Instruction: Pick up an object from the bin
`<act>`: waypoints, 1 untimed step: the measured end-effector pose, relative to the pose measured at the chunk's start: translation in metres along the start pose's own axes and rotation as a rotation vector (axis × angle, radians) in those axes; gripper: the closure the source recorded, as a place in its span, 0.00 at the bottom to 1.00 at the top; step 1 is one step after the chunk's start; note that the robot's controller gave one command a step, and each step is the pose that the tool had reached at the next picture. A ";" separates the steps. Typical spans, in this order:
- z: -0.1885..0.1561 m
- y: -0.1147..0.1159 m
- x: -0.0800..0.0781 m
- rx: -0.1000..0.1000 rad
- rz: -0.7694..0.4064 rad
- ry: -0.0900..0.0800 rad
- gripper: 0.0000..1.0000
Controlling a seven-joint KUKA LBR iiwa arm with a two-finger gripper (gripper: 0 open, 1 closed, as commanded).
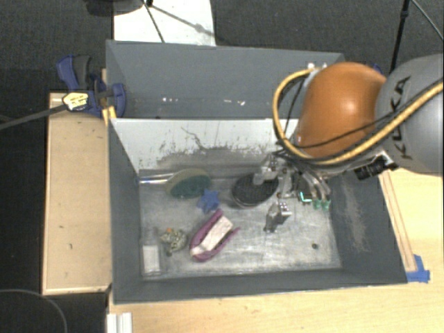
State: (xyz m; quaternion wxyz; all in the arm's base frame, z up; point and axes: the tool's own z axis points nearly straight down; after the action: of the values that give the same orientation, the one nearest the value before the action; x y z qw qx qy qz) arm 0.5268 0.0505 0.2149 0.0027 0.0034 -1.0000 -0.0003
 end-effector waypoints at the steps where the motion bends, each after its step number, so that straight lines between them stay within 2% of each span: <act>1: 0.144 0.020 -0.054 -0.004 0.108 -0.016 0.00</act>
Offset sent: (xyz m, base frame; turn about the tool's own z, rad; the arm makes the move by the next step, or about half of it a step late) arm 0.0490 0.0185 -0.1449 0.1097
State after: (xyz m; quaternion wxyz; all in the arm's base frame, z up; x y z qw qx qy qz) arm 0.5798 0.0705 0.0709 -0.0055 -0.0508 -0.9987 -0.0021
